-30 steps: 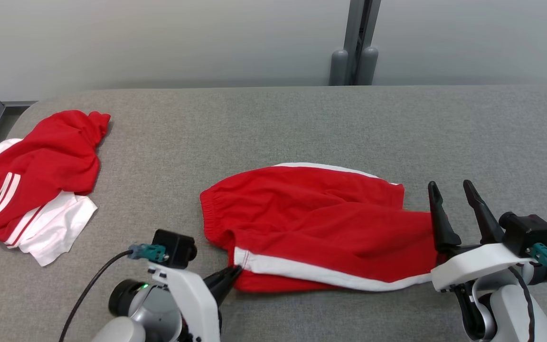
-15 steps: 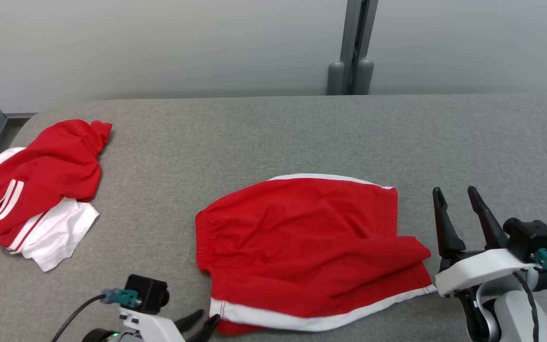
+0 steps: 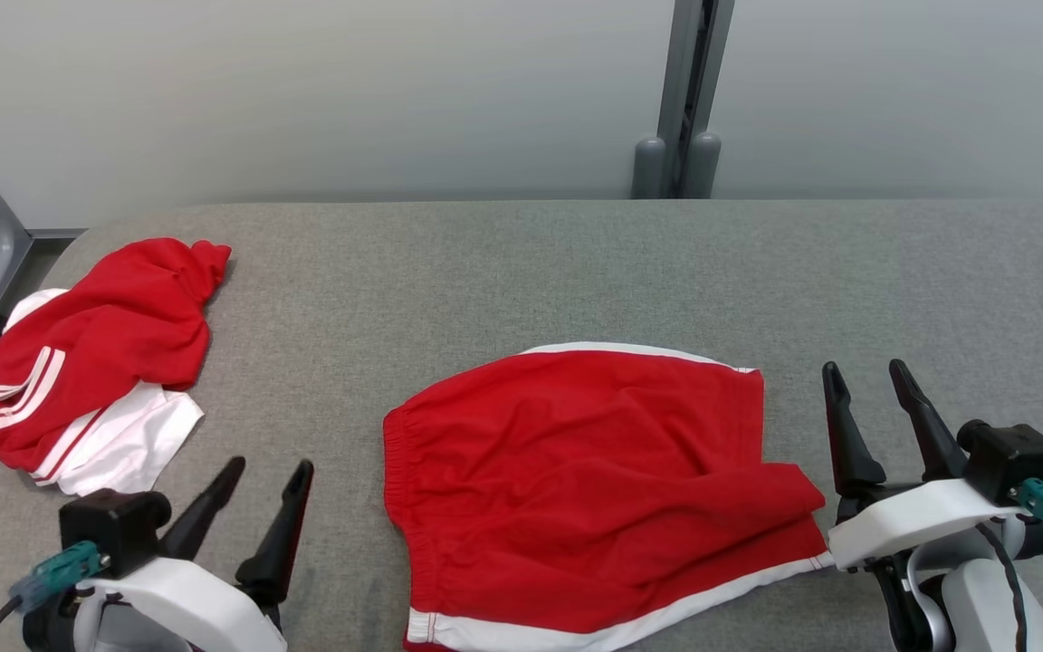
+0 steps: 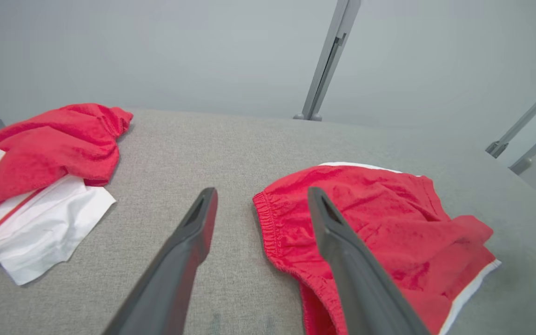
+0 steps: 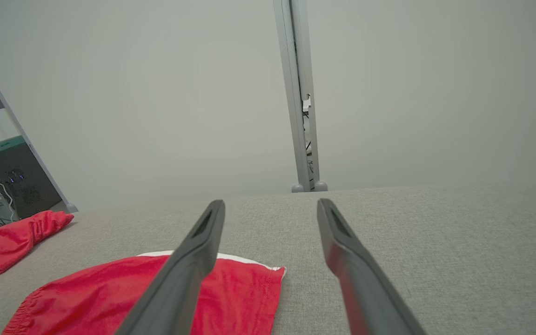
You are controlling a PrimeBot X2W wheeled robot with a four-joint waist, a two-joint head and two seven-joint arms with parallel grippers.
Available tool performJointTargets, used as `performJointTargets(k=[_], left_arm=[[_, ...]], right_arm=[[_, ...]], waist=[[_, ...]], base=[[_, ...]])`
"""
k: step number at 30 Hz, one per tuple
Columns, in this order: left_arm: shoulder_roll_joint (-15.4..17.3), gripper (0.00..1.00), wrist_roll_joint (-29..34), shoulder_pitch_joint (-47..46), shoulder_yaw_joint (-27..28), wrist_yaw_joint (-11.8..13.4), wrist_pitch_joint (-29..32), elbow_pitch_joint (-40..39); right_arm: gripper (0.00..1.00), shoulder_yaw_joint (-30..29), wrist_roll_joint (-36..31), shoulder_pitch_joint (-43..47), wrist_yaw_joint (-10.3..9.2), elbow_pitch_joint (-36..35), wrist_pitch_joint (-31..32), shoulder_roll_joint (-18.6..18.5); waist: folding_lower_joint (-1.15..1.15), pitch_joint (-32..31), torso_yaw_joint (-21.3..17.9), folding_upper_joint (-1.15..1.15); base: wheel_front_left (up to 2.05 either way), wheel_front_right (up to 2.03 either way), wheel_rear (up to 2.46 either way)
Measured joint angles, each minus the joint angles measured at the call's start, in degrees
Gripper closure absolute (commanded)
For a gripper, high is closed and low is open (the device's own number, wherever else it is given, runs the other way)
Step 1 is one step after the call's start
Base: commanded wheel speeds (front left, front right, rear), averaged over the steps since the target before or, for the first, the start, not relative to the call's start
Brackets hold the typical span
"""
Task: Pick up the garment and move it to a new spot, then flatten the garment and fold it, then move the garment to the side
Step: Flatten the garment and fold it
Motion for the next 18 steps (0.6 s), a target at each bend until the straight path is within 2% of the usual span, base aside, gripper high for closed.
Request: performJointTargets(k=[4, 9, 12, 15, 18], left_arm=[[-0.6, 0.0, 3.1, -0.5, 0.5, -1.2, -7.0, 0.0], [-1.7, 0.0, 5.7, -0.7, 3.0, 0.4, -15.1, 2.6], [-3.8, 0.0, 6.4, -0.4, 5.0, 2.1, -20.7, 4.4], [-4.8, 0.0, 9.5, 0.5, 5.4, 3.6, -23.0, 7.3], [-7.5, 0.0, 10.4, 0.7, 5.4, 2.9, -24.0, 9.3]], right_arm=[[0.0, 0.8, 0.4, 0.0, 0.0, -0.5, 0.0, -0.2], [0.0, 1.7, 1.0, 0.4, 0.0, -1.6, 0.0, -0.6], [0.0, 2.0, 1.5, 0.9, 0.0, -2.3, -0.1, -0.7], [0.0, 2.3, 1.6, 1.9, 0.0, -3.2, -0.1, -0.7], [0.0, 3.4, 2.3, 3.6, 0.0, -5.0, -0.3, -0.9]], waist=[[0.0, -0.4, -0.1, 0.0], [0.0, -1.0, -0.5, 0.0], [0.0, -1.4, -0.9, 0.0], [0.0, -1.6, -1.2, 0.0], [0.0, -1.5, -0.9, 0.0]], base=[[0.0, 0.0, 0.0], [0.0, 0.0, 0.0], [0.0, 0.0, 0.0], [0.0, 0.0, 0.0], [0.0, 0.0, 0.0]])
